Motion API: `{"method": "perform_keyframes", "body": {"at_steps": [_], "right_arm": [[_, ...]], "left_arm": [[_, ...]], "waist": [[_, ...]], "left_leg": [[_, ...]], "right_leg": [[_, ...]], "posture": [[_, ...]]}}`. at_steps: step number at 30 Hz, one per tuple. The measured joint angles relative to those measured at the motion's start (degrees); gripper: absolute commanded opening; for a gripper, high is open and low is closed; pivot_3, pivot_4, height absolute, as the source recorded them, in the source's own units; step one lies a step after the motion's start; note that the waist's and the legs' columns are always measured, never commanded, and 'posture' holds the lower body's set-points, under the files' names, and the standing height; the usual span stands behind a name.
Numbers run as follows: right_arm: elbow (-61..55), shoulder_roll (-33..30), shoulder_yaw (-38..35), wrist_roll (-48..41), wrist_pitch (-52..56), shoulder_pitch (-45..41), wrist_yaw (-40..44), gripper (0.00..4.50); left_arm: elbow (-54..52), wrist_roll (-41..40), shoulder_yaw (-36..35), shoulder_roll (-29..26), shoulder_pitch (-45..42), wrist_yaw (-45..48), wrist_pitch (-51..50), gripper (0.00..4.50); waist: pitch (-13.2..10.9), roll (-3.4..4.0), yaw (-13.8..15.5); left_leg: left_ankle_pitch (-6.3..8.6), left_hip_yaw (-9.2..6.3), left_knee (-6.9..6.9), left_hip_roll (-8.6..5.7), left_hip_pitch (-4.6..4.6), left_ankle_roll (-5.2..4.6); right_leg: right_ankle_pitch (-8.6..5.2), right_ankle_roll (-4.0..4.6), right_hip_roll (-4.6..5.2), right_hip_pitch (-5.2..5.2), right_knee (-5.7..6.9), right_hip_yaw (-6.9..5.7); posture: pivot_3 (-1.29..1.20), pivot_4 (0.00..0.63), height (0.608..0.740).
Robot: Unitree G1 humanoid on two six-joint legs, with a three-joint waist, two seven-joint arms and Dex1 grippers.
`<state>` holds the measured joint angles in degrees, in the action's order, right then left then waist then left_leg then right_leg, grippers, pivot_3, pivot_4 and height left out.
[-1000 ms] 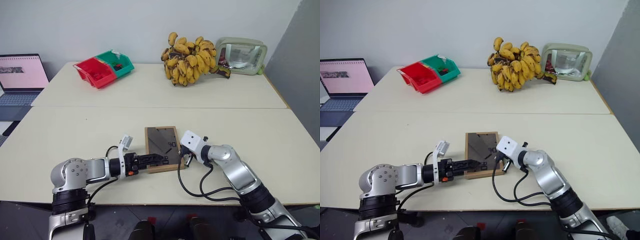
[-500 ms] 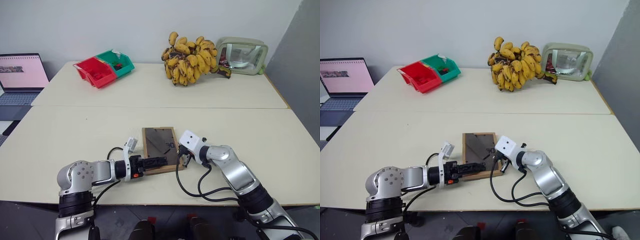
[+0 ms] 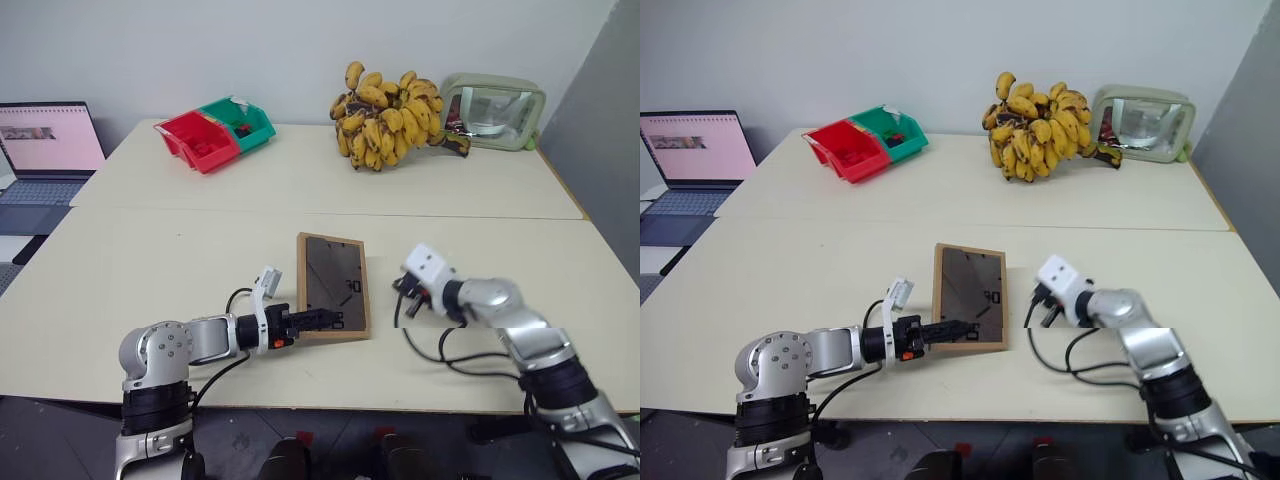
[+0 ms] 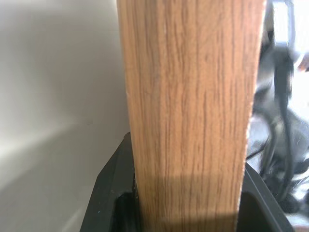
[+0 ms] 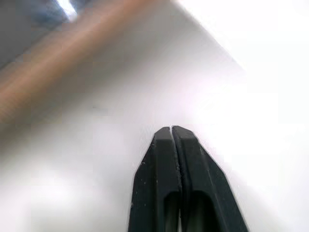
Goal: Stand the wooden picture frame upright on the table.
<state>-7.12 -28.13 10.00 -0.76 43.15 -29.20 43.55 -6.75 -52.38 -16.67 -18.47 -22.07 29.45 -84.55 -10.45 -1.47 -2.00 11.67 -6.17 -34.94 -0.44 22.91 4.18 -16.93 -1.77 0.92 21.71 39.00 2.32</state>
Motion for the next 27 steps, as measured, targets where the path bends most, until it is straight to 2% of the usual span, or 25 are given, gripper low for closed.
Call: {"method": "perform_keyframes", "body": {"at_steps": [3,8,11,17,27], "right_arm": [[0.81,-0.94,-6.73,-8.53,4.78,-6.57,5.08,1.51],[2.63,-1.11,-11.49,-19.93,12.43,-13.83,11.18,2.55],[3.60,2.04,-12.88,-24.36,14.89,-17.45,10.72,3.20],[4.98,6.59,-12.00,-26.32,15.15,-20.12,6.81,4.49],[4.96,14.40,-7.42,-26.40,12.58,-21.80,1.28,4.49]], "left_arm": [[-0.11,0.76,2.49,-4.48,-4.35,2.50,2.75,1.26],[-0.40,2.37,5.79,-11.10,-8.91,8.93,9.25,1.26],[0.60,3.94,8.30,-12.66,-10.22,11.38,12.50,1.26],[1.13,4.78,9.28,-13.95,-12.50,13.46,15.00,1.26],[4.08,7.01,9.68,-13.88,-13.78,12.75,16.37,1.26]], "waist": [[-0.09,-0.05,-0.18],[-0.10,-0.04,-0.35],[-0.10,-0.03,-0.42],[-0.11,-0.03,-0.35],[-0.12,-0.01,-0.55]], "left_leg": [[0.00,-0.02,0.04,-0.01,0.05,0.01],[0.01,0.03,0.12,0.06,0.06,0.00],[0.02,0.04,0.12,0.08,0.13,-0.01],[0.01,-0.01,0.06,0.09,0.48,-0.01],[0.01,-0.04,0.07,0.09,0.55,-0.01]], "right_leg": [[0.02,0.04,-0.24,0.08,0.01,-0.02],[0.04,0.09,-0.39,0.11,-0.03,0.04],[0.04,0.09,-0.32,0.18,-0.03,0.05],[0.05,0.10,-0.26,0.52,0.02,0.02],[0.05,0.10,-0.12,0.60,0.03,-0.02]], "posture": [[0.00,0.150,0.740],[0.00,0.150,0.740],[0.00,0.150,0.740],[0.00,0.150,0.740],[0.00,0.150,0.740]]}}
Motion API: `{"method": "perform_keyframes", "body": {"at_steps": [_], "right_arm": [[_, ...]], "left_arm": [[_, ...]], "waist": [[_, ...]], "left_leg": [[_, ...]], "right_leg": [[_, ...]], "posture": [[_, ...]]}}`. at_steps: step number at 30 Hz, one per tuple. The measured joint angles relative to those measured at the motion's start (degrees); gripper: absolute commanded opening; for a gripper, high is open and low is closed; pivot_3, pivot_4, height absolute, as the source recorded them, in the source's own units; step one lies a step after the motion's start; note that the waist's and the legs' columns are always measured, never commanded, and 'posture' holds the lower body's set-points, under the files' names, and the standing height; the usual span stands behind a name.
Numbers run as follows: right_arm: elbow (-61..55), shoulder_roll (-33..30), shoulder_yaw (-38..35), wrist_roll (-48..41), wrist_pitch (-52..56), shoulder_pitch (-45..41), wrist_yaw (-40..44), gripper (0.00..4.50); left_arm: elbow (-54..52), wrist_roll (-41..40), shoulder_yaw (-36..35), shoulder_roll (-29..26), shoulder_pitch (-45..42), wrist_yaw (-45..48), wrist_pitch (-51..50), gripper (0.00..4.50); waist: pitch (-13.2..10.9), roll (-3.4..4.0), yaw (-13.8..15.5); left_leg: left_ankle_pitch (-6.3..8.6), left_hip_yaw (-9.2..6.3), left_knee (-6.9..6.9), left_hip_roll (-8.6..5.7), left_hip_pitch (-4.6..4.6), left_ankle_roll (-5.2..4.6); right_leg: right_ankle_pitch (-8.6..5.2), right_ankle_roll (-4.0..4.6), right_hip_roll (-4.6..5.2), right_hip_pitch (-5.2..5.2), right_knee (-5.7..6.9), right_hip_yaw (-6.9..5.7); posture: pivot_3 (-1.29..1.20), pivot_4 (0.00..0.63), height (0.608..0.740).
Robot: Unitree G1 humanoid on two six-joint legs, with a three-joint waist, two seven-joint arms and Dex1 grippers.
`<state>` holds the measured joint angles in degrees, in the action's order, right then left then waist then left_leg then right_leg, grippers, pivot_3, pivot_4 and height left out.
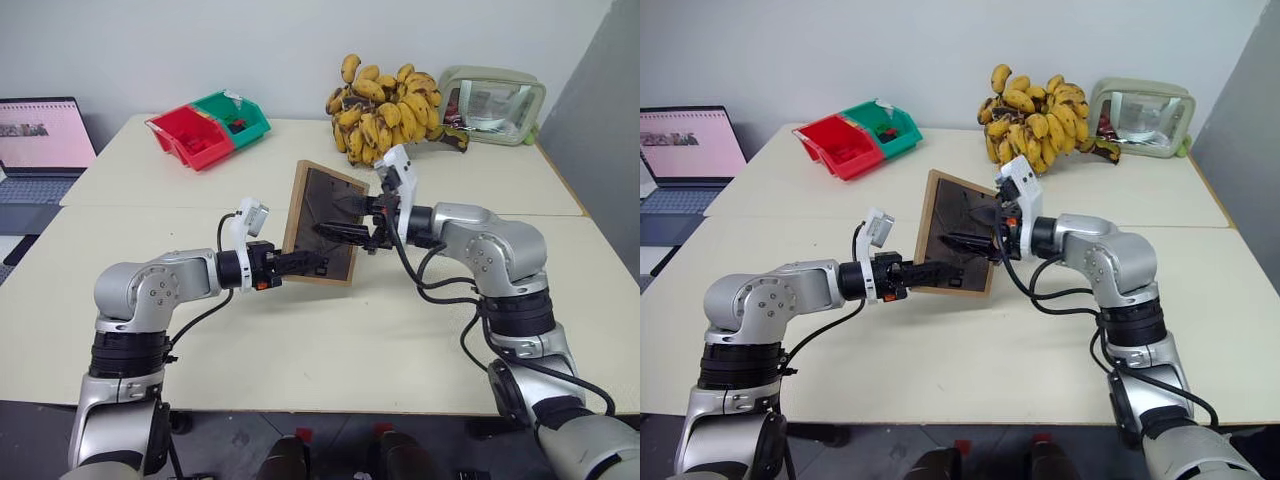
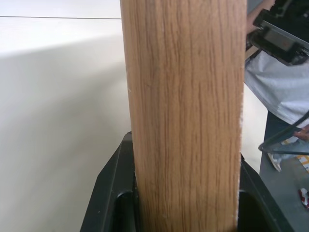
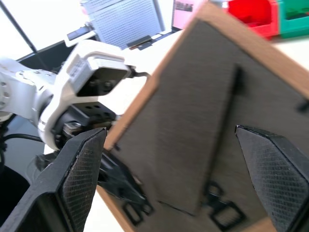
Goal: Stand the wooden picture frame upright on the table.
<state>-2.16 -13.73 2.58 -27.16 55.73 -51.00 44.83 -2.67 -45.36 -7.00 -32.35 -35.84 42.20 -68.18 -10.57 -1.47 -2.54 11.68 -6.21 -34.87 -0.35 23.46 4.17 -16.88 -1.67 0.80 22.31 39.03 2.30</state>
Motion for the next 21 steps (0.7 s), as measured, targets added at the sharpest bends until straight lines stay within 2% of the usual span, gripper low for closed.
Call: {"method": "perform_keyframes", "body": {"at_steps": [5,10,14,17,21], "right_arm": [[-3.06,-0.28,-3.43,-5.07,2.76,0.98,0.12,4.49],[-7.96,-3.92,-7.61,-14.52,9.16,3.32,2.45,4.49],[-10.79,-7.68,-8.46,-18.13,11.09,5.00,3.30,4.49],[-11.50,-12.03,-7.52,-17.87,10.34,6.79,3.90,4.49],[-11.08,-21.77,-5.18,-11.22,2.37,11.94,5.91,4.49]], "left_arm": [[-0.09,-0.01,-0.09,-0.03,-0.22,0.99,1.03,1.26],[-1.74,-0.83,-0.05,0.06,1.05,1.23,1.15,1.26],[-2.89,-1.81,0.03,0.08,1.49,1.31,1.03,1.26],[-2.77,-2.13,-0.07,0.08,1.50,0.71,0.68,1.26],[-2.38,-3.96,-1.52,0.01,1.70,-0.20,-1.77,1.26]], "waist": [[0.00,0.00,0.13],[-0.01,0.01,0.14],[-0.01,0.01,0.06],[-0.01,0.01,0.02],[-0.01,0.00,0.15]], "left_leg": [[0.00,-0.01,0.00,-0.02,0.01,0.00],[0.00,-0.01,0.00,-0.02,0.01,-0.01],[0.01,0.00,-0.01,-0.02,0.00,-0.02],[0.01,0.01,-0.01,-0.04,0.00,-0.03],[0.03,0.03,-0.04,-0.09,0.05,-0.07]], "right_leg": [[0.00,0.00,0.11,0.00,-0.01,-0.02],[0.00,0.00,0.15,0.00,0.00,-0.02],[0.00,0.00,0.13,-0.01,0.01,-0.02],[-0.01,-0.01,0.11,-0.01,0.00,-0.03],[-0.02,-0.04,0.00,-0.01,-0.03,-0.03]], "posture": [[0.00,0.150,0.740],[0.00,0.150,0.740],[0.00,0.150,0.740],[0.00,0.150,0.740],[0.00,0.150,0.740]]}}
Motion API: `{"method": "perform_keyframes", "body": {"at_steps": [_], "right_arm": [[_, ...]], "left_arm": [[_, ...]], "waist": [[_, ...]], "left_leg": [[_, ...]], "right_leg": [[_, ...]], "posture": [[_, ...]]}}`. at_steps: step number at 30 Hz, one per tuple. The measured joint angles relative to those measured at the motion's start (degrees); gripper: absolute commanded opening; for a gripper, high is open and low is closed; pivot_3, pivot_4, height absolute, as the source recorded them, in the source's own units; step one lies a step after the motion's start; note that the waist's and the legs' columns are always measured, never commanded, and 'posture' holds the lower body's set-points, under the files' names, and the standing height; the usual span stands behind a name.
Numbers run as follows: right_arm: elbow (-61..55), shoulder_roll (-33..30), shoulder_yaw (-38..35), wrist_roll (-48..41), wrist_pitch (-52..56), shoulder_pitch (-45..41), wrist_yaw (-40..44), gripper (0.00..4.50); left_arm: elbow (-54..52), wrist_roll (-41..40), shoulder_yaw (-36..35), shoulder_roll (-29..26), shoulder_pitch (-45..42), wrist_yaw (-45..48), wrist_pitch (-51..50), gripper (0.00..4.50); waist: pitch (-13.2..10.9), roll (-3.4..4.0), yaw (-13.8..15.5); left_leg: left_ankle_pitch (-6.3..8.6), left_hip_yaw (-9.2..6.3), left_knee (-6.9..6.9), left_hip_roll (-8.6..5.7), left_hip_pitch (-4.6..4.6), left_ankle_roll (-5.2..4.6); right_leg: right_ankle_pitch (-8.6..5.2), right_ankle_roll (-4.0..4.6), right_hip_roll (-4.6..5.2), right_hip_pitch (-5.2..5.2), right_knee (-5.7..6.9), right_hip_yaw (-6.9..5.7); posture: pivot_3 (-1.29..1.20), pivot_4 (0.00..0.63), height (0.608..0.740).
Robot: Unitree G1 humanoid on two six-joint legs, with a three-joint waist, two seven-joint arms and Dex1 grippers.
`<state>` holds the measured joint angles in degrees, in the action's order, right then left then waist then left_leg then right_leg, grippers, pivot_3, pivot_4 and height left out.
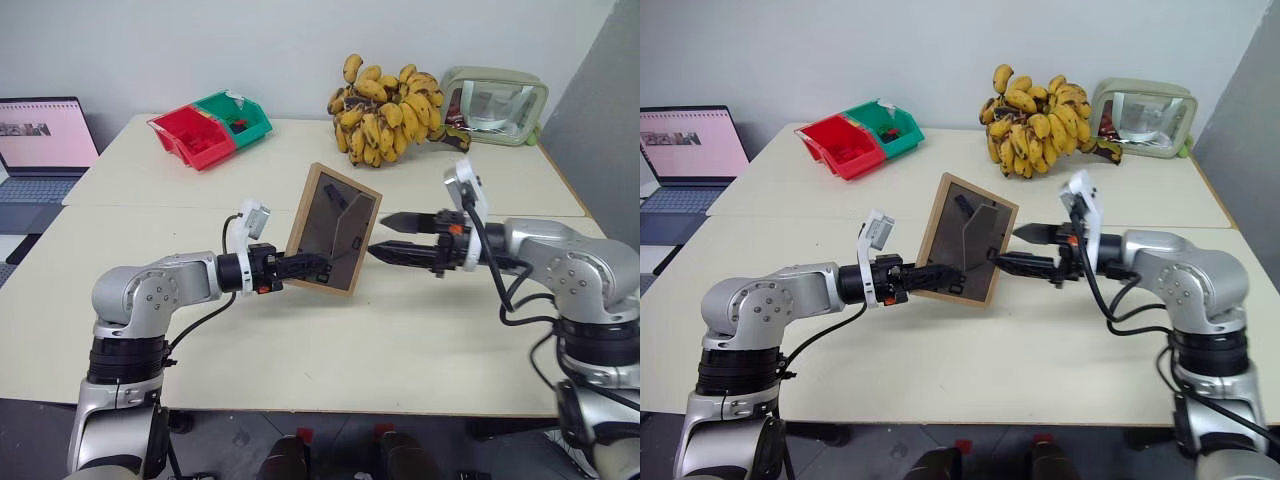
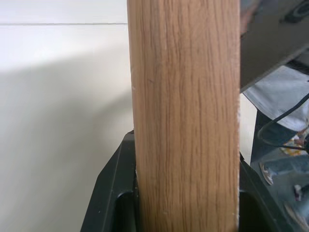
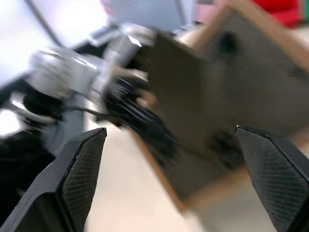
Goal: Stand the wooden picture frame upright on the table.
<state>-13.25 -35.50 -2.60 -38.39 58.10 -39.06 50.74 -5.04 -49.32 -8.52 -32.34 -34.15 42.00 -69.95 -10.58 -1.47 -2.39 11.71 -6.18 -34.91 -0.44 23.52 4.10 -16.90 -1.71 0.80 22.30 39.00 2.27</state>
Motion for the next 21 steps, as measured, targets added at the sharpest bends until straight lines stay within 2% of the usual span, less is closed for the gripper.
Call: {"method": "perform_keyframes", "body": {"at_steps": [1,3,8,11,13,17,21], "right_arm": [[0.18,-1.41,0.42,1.72,-2.15,0.99,0.41,4.49],[1.70,-4.11,2.87,9.57,-14.18,3.79,0.52,4.49],[15.47,-6.90,8.29,33.78,-59.49,9.64,-4.74,4.49],[26.72,-7.53,11.05,52.18,-91.71,6.66,-18.87,4.49],[31.92,-6.58,12.01,61.06,-105.67,2.14,-27.64,4.49],[38.77,-2.73,13.23,70.52,-118.15,-4.29,-38.83,4.49],[43.43,-1.03,15.28,77.24,-124.29,-7.05,-45.57,4.49]], "left_arm": [[0.02,-0.36,-0.67,-0.02,0.05,-0.08,-0.57,1.26],[0.82,-2.96,-2.99,0.20,-0.25,-0.89,-3.63,1.26],[4.59,-9.70,-9.28,1.20,-2.04,-4.57,-13.17,1.26],[8.98,-14.63,-12.64,2.34,-5.38,-7.28,-19.88,1.26],[12.44,-18.69,-13.35,2.54,-7.92,-9.72,-22.04,1.26],[15.72,-26.95,-12.96,2.52,-9.06,-15.51,-22.27,1.26],[15.82,-35.25,-9.89,2.95,-7.42,-20.98,-22.28,1.26]], "waist": [[0.00,0.00,0.01],[0.00,-0.01,-0.03],[-0.01,-0.02,-0.44],[-0.01,-0.02,-0.75],[-0.01,-0.02,-0.98],[0.00,-0.03,-0.97],[0.00,-0.03,-0.66]], "left_leg": [[0.00,0.02,-0.01,0.00,0.00,-0.01],[0.00,0.02,-0.03,0.01,0.00,-0.01],[-0.01,0.11,-0.07,0.01,-0.02,0.01],[-0.06,0.11,-0.09,-0.01,-0.05,0.12],[-0.15,0.11,-0.10,-0.01,-0.07,0.26],[-0.18,0.07,-0.08,0.09,-0.14,0.32],[-0.18,0.08,-0.10,0.00,-0.12,0.32]], "right_leg": [[0.00,-0.01,0.00,0.00,0.00,0.01],[-0.01,-0.03,-0.05,0.00,0.01,0.01],[-0.03,-0.09,-0.10,0.01,0.05,0.07],[-0.02,-0.07,-0.13,0.02,0.09,0.08],[0.00,-0.03,-0.17,0.01,0.09,0.11],[0.02,0.00,-0.15,-0.03,0.11,0.14],[0.02,0.00,0.15,-0.04,0.10,0.15]], "posture": [[0.00,0.150,0.740],[0.00,0.150,0.740],[0.00,0.150,0.740],[0.00,0.150,0.740],[0.00,0.150,0.740],[0.00,0.150,0.740],[0.00,0.150,0.740]]}}
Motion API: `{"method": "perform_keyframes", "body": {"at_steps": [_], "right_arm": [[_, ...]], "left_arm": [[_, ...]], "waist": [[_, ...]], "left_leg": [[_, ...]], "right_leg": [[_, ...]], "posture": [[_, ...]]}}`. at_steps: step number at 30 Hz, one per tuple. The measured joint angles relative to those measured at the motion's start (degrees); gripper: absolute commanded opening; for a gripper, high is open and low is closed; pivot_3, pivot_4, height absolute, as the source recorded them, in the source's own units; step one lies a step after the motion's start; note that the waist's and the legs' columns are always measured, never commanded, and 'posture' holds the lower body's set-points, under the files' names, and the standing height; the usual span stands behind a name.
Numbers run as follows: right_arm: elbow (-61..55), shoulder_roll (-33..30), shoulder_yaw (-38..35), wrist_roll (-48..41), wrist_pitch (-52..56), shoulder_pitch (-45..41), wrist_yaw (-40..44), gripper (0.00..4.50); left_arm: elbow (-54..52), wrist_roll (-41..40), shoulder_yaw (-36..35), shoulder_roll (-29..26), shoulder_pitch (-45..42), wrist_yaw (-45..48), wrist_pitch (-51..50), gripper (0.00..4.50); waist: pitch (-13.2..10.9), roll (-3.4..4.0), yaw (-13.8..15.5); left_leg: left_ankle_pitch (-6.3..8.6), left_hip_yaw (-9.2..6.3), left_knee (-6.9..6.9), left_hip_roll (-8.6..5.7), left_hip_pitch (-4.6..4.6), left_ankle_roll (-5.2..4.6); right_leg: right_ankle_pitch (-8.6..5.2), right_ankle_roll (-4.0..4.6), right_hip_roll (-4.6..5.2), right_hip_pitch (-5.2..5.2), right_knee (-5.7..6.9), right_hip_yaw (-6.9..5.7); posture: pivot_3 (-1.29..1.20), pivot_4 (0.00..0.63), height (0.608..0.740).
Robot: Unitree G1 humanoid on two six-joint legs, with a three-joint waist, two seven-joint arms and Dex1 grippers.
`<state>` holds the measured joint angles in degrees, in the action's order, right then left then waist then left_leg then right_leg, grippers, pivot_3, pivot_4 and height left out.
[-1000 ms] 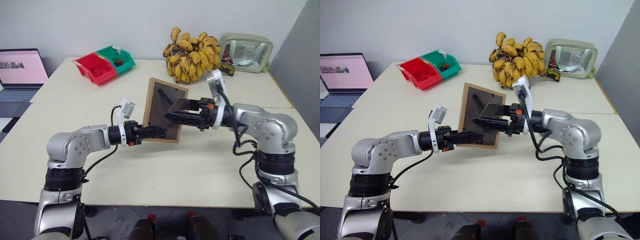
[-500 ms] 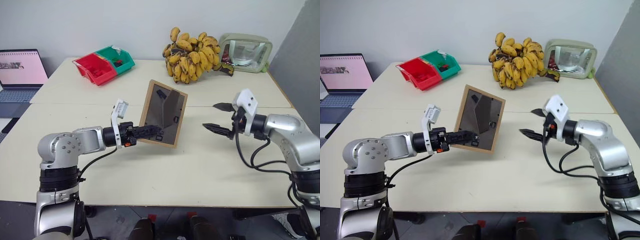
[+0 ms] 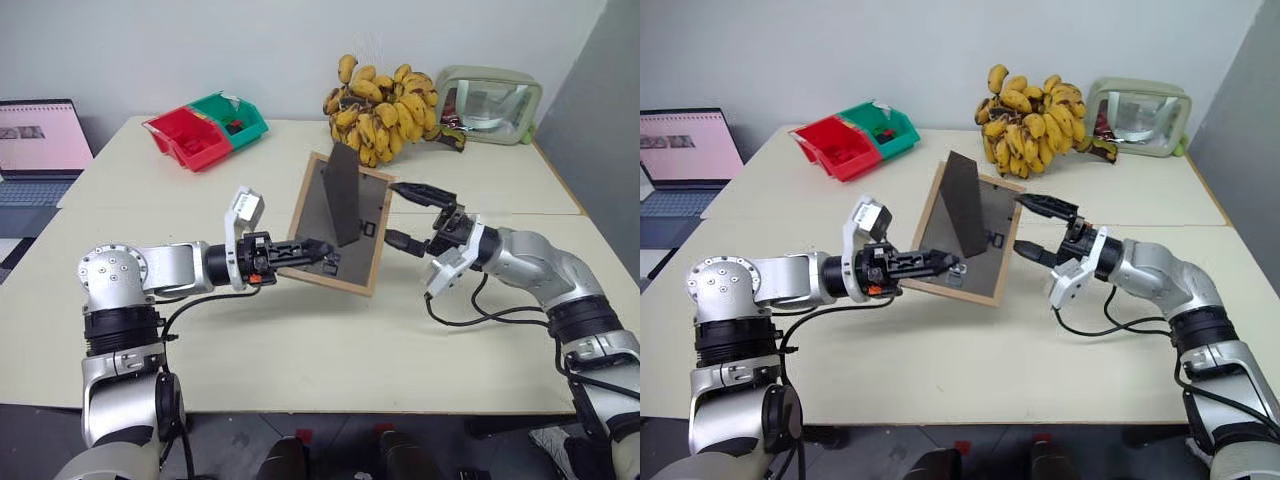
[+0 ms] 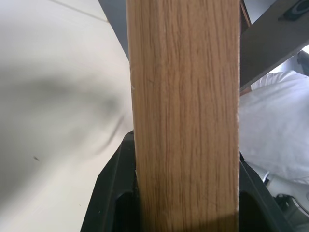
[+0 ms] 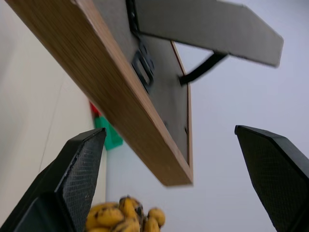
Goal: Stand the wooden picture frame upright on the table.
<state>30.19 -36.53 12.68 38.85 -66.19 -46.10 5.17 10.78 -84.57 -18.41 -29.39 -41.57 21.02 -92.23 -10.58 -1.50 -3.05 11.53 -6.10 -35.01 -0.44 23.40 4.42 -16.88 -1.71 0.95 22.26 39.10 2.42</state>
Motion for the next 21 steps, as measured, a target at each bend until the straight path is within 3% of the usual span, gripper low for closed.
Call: {"method": "perform_keyframes", "body": {"at_steps": [3,6,15,20,21], "right_arm": [[2.89,1.07,1.88,3.74,-2.33,-2.52,-3.35,4.49],[4.49,1.37,2.97,5.36,-3.95,-3.74,-5.51,3.97],[6.12,0.67,3.50,6.14,-6.74,-4.01,-7.97,1.88],[6.08,-0.42,3.42,7.70,-7.13,-4.06,-8.84,1.72],[6.08,-0.57,3.38,7.79,-7.15,-4.06,-9.05,1.72]], "left_arm": [[-1.34,-6.00,1.92,0.24,2.30,-4.67,0.53,1.26],[-3.52,-11.04,4.34,-0.45,4.34,-8.15,2.37,1.26],[-5.64,-22.64,9.16,-6.45,7.63,-12.04,9.76,1.26],[-6.06,-24.16,11.86,-6.97,7.86,-12.81,12.51,1.26],[-6.52,-23.80,11.99,-6.92,7.94,-12.67,13.00,1.60]], "waist": [[0.00,0.00,0.00],[0.00,0.00,-0.02],[0.00,0.00,-0.06],[0.00,0.00,-0.07],[0.00,0.00,-0.08]], "left_leg": [[0.00,-0.01,-0.04,-0.01,0.00,0.00],[0.00,-0.02,-0.04,0.00,-0.01,0.00],[0.00,-0.01,-0.07,-0.04,-0.06,-0.02],[0.00,0.00,-0.10,-0.05,-0.06,-0.02],[0.00,0.00,-0.10,-0.05,-0.06,-0.02]], "right_leg": [[0.00,0.00,0.07,-0.01,0.02,-0.01],[0.00,0.01,0.06,-0.02,0.03,-0.01],[0.01,0.01,0.05,-0.06,0.12,0.00],[0.00,0.01,0.05,-0.05,0.16,0.01],[0.01,0.01,0.04,-0.05,0.17,0.01]], "posture": [[0.00,0.150,0.740],[0.00,0.150,0.740],[0.00,0.150,0.740],[0.00,0.150,0.740],[0.00,0.150,0.740]]}}
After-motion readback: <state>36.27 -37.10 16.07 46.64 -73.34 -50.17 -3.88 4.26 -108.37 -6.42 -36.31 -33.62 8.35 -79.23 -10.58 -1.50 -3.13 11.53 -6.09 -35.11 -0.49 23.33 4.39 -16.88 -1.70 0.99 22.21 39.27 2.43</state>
